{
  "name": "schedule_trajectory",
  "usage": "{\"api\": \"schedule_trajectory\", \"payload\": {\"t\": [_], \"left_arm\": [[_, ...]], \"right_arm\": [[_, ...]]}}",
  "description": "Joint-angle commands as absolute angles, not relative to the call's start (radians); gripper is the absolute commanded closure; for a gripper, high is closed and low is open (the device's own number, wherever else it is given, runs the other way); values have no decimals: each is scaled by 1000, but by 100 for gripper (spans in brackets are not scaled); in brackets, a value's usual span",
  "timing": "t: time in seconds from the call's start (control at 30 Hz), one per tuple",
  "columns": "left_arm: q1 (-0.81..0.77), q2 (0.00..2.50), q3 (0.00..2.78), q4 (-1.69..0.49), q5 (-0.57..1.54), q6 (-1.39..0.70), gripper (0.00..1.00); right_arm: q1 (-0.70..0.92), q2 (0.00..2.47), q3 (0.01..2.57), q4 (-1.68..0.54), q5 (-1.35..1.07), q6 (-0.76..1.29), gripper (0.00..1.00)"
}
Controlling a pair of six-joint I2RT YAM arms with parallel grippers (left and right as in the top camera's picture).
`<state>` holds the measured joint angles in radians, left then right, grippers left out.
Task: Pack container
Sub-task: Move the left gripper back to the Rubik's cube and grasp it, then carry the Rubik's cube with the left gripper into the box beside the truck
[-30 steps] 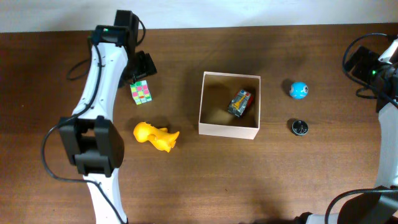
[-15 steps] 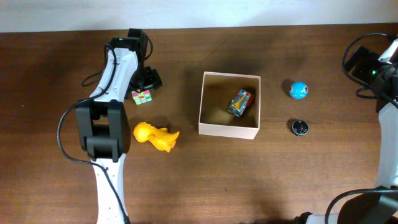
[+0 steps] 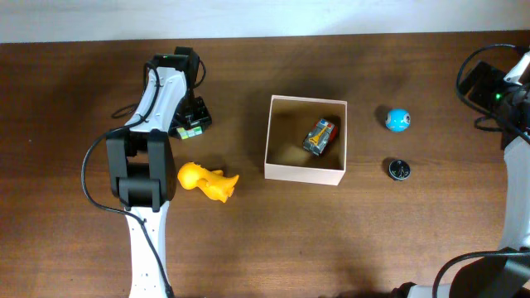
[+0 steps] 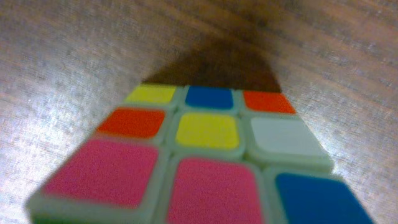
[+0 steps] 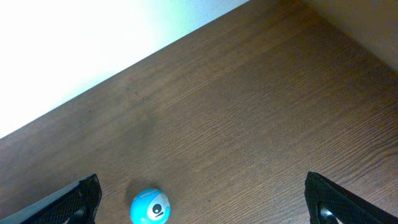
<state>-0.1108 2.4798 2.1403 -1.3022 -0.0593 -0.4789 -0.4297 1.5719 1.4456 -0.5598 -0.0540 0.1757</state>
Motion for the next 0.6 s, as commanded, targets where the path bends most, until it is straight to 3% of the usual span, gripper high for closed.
{"api": "schedule_trajectory", "payload": {"t": [0.0,0.2,0.33,0.57], "left_arm": [[-109,2491,2203,-1333,-67,-470,38],[-110,2491,2370,-1444,-47,-470,38],[-120,2491,2519,-1528,18,-470,44],[-208,2491,2774,-1623,116,-470,46]], "right_arm": [[-432,1574,1467,-558,-57,166,1],[-432,1574,1467,-558,-57,166,1],[-432,1574,1467,-558,-57,166,1],[-432,1574,1467,-558,-57,166,1]]}}
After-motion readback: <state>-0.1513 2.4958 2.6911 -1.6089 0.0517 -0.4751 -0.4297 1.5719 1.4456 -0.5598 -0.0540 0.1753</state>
